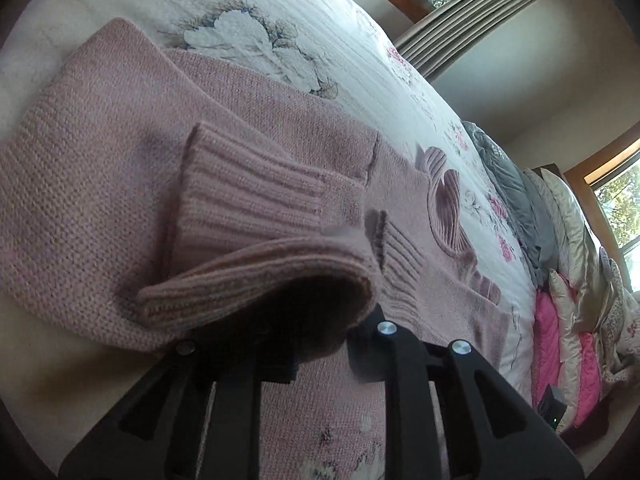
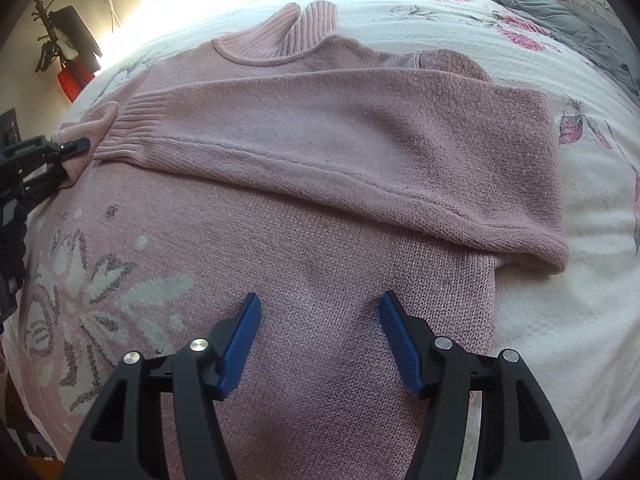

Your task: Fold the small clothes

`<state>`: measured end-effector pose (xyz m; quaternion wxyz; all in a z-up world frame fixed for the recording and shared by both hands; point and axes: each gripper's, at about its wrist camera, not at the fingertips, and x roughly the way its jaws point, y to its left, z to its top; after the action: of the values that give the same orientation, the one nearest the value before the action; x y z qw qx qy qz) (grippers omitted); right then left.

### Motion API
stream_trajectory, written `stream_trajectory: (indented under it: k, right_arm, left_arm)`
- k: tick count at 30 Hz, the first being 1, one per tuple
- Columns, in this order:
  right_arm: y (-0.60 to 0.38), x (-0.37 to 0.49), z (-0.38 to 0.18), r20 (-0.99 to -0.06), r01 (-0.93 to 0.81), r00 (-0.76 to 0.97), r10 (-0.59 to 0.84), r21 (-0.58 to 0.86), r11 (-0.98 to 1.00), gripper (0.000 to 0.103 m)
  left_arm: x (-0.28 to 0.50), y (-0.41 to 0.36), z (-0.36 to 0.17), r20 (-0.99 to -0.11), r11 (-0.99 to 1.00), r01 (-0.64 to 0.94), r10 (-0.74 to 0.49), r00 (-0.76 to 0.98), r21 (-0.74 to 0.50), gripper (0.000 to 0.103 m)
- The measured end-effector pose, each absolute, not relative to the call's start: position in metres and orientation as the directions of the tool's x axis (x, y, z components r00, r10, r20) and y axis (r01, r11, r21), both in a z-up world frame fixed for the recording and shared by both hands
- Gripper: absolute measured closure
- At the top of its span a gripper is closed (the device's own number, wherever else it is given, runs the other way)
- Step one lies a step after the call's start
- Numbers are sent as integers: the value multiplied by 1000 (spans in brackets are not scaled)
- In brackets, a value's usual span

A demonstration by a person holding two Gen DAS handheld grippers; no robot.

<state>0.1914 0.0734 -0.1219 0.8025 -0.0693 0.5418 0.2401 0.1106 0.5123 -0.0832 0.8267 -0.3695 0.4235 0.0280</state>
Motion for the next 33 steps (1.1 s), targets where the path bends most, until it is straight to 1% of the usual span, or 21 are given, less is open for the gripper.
stream_trajectory:
  k: [3, 4, 6, 9, 11, 15, 17, 19, 21, 24, 26, 28, 30, 33]
  right_arm:
    - [76, 193, -121, -907, -457, 294, 300, 142, 878, 39]
    - [78, 193, -120, -909, -457, 294, 295, 137, 879, 39]
    - [85, 193, -115, -911, -464, 291, 292, 132, 876, 39]
    - [103, 194, -102, -900, -489, 273, 340, 175, 855, 39]
    - [122, 193, -90, -892, -518, 269, 363, 184, 835, 39]
    - [167, 191, -66, -872, -579, 240, 426, 224, 784, 39]
    - [186, 194, -57, -865, -593, 222, 450, 246, 766, 39]
    - [207, 198, -53, -867, -602, 218, 448, 242, 761, 39]
    - [224, 201, -51, -869, -607, 203, 452, 250, 754, 39]
    - [253, 211, -52, -862, -602, 152, 484, 307, 737, 39]
    - [272, 220, -54, -846, -584, 103, 523, 375, 720, 39]
    - [292, 227, -59, -823, -552, 40, 566, 454, 700, 39]
    - [310, 234, -69, -808, -520, -11, 590, 508, 686, 39]
    - [333, 241, -84, -798, -479, -67, 599, 552, 683, 39]
  left_arm:
    - [87, 509, -81, -710, 738, -306, -318, 629, -601, 83]
    - [76, 509, -78, -700, 733, -290, -339, 629, -616, 81]
    - [57, 517, -67, -674, 726, -265, -351, 650, -634, 80]
    - [40, 543, -41, -654, 747, -283, -257, 712, -602, 77]
    - [43, 562, -28, -658, 767, -318, -175, 732, -558, 68]
    - [70, 593, -34, -716, 768, -409, -90, 692, -492, 69]
    - [84, 602, -49, -764, 771, -455, -63, 642, -446, 72]
    - [92, 606, -63, -778, 776, -456, -70, 624, -435, 72]
    - [93, 608, -65, -776, 786, -443, -73, 626, -431, 72]
    - [87, 614, -61, -763, 777, -429, -100, 639, -461, 72]
    - [78, 620, -56, -752, 763, -430, -110, 650, -483, 71]
    - [69, 623, -49, -741, 761, -428, -101, 664, -487, 68]
    - [58, 628, -41, -732, 765, -427, -85, 676, -482, 67]
    - [44, 634, -32, -727, 776, -427, -58, 684, -464, 63]
